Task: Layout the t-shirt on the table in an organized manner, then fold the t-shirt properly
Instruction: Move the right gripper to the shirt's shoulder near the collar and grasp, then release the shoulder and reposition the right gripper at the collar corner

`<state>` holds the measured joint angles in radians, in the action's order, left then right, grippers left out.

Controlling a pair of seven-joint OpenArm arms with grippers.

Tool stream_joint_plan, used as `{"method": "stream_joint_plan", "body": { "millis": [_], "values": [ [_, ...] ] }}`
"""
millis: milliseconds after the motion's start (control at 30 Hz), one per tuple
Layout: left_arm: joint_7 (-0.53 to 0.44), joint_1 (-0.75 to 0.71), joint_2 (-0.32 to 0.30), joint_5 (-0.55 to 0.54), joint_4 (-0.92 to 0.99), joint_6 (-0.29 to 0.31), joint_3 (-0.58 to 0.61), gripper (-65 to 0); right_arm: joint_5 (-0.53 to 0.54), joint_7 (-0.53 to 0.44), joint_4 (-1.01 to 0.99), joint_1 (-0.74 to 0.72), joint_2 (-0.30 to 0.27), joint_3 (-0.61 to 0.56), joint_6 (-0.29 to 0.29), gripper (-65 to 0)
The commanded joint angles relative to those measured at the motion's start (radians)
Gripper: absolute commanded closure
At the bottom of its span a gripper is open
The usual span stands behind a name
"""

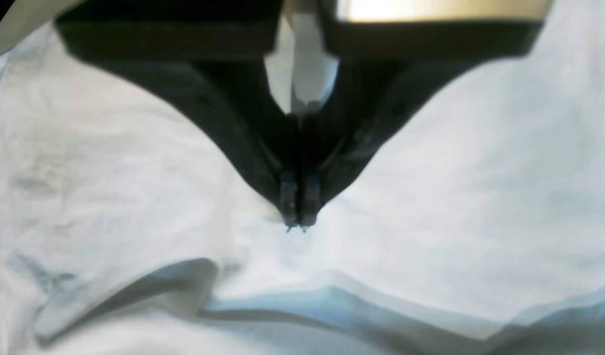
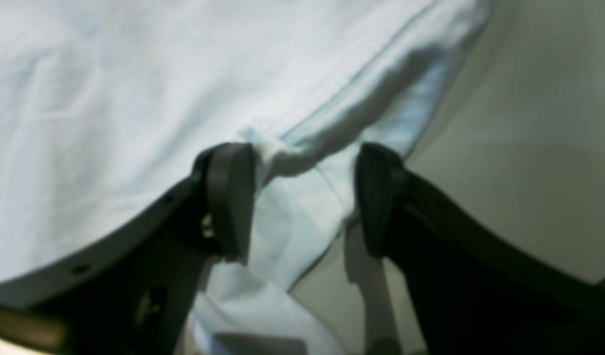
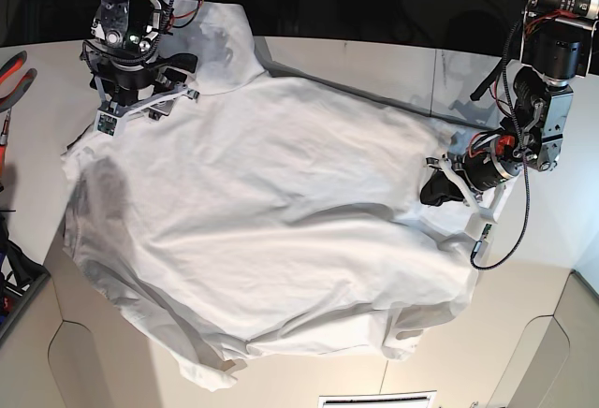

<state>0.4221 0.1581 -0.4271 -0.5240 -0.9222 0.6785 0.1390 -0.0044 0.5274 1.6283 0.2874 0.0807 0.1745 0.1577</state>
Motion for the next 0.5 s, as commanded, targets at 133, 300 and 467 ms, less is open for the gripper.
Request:
{"method": "stream_joint_plan", "body": {
  "millis": [133,300,467],
  "values": [
    [0.071,-0.006,-0.005,0.042,0.005,0.008,0.008,0.0,-0.015,-0.004,0.012,-0.008,-0.001,0.0,-0.034,-17.2],
    [0.071,-0.006,-0.005,0.042,0.005,0.008,0.007,0.0,-0.024,0.018,0.026,-0.01,-0.001,0.0,-0.033,0.0],
    [0.072,-0.006,-0.005,0.042,0.005,0.008,0.008,0.0,-0.09,0.084,0.064,-0.009,-0.01,0.0,-0.032,0.0]
  ]
}}
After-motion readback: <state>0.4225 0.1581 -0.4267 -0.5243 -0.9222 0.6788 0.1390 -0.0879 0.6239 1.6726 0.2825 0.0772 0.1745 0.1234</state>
